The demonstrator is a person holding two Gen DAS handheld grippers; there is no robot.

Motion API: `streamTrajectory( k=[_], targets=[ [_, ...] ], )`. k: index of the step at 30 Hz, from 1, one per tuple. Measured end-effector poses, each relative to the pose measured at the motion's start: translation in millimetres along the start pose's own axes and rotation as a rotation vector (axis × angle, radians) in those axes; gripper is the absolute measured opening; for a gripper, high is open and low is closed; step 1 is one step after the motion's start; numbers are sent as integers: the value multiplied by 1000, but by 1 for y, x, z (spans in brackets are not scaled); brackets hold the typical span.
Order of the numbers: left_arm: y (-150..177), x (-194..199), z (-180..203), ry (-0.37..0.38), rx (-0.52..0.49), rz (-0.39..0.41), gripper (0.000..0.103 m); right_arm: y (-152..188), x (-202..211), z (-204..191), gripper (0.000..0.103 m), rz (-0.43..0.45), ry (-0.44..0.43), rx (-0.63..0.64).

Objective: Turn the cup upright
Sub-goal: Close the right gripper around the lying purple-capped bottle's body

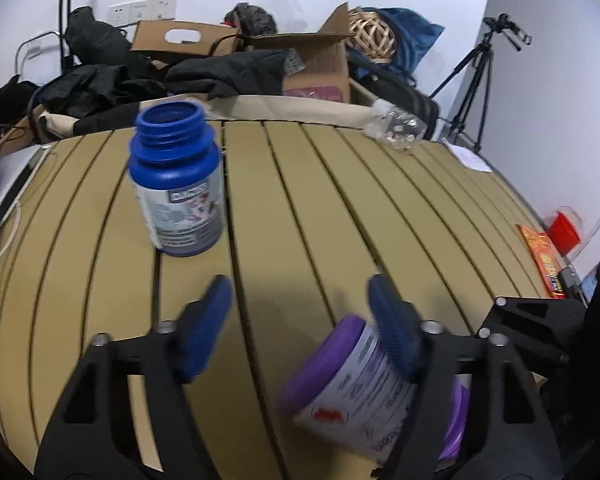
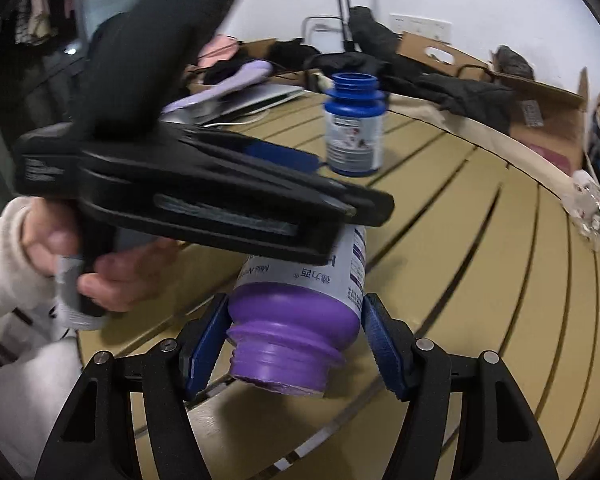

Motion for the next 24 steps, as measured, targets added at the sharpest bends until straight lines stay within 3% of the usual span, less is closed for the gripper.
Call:
streamTrajectory(
  k=[2, 5, 6, 7, 8, 11, 15, 19, 22, 24],
  targets=[
    [-2, 4, 0, -17, -17, -4, 48, 2, 6, 10, 72, -8, 59, 7],
    [-3, 16, -5, -54, -50, 25, 49, 6, 20, 29, 74, 25, 64, -87],
    [-3, 18, -4, -60, -66, 29, 60, 6, 22, 32, 74, 32, 59, -107],
    [-5, 18, -2, -69, -83, 27, 78, 6, 21, 32, 74, 32, 64, -105],
    [-7, 18, 1, -61, -100, 21, 85, 6, 21, 32, 74, 30, 80, -96],
    [-18, 28, 18, 59, -152, 31, 85, 3, 17, 44, 74, 10, 164, -100],
    [-24, 19, 62, 179, -466, -8, 91, 10, 43, 67, 74, 52, 171, -198],
    [-27, -3, 93, 286, -675, -43, 91, 14, 59, 85, 74, 47, 231, -212],
    [-19, -23, 104, 345, -812, -123, 91, 18, 77, 95, 74, 65, 233, -254],
    [-6, -42, 104, 368, -881, -224, 91, 21, 87, 99, 74, 66, 241, -275]
  ],
)
Point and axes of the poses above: each gripper's, at about its wrist camera, not at the fingertips, and x roughly against the way its jaws point, z to its right, y to its underside, the point moved 3 cm from there along -x, roughly the way its jaws point, and after that the axes turned 14 degrees about z, right-handed, at the moved point
